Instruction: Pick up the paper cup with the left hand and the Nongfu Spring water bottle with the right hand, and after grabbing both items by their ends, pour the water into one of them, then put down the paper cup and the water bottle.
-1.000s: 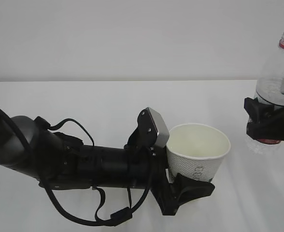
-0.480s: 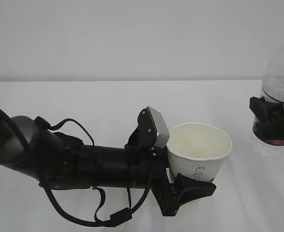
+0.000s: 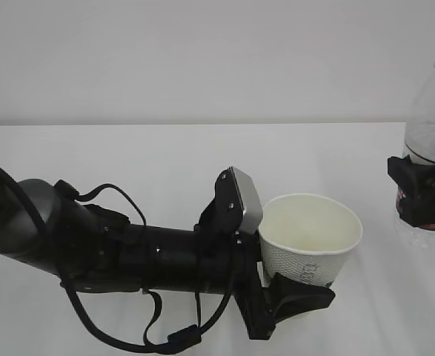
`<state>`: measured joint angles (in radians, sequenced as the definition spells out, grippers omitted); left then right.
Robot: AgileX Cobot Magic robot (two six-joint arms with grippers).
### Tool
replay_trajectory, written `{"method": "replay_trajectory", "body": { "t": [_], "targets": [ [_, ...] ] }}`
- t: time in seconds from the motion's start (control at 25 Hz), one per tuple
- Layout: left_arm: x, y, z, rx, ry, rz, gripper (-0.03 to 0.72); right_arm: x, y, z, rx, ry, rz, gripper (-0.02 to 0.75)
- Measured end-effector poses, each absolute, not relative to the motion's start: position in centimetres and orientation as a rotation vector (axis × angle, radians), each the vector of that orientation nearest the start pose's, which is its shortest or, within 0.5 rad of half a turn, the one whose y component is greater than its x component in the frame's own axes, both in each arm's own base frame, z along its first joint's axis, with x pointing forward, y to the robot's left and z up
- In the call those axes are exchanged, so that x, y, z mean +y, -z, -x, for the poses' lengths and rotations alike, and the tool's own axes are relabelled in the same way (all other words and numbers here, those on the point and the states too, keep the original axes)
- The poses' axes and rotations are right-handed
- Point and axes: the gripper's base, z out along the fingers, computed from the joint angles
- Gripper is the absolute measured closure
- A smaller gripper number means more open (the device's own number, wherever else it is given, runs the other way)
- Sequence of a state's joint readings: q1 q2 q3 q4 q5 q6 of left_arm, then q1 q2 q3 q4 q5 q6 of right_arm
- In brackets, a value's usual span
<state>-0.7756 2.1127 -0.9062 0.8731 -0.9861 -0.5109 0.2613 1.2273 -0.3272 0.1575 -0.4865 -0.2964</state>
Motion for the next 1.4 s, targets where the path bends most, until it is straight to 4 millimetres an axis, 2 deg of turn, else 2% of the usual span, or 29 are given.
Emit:
{"method": "replay_trajectory", "body": {
  "t": [0.28, 1.4],
  "targets": [
    [-30.32, -10.4, -22.3, 1.547, 1.131, -1.293, 0.171, 4.92, -20.53, -20.92, 1.872, 0.006, 0.358, 0.244],
    [-30.32, -10.39, -22.28, 1.546, 1.131, -1.295, 0.172, 4.91, -20.6, -20.95, 1.865, 0.006, 0.355, 0.244]
  ]
}}
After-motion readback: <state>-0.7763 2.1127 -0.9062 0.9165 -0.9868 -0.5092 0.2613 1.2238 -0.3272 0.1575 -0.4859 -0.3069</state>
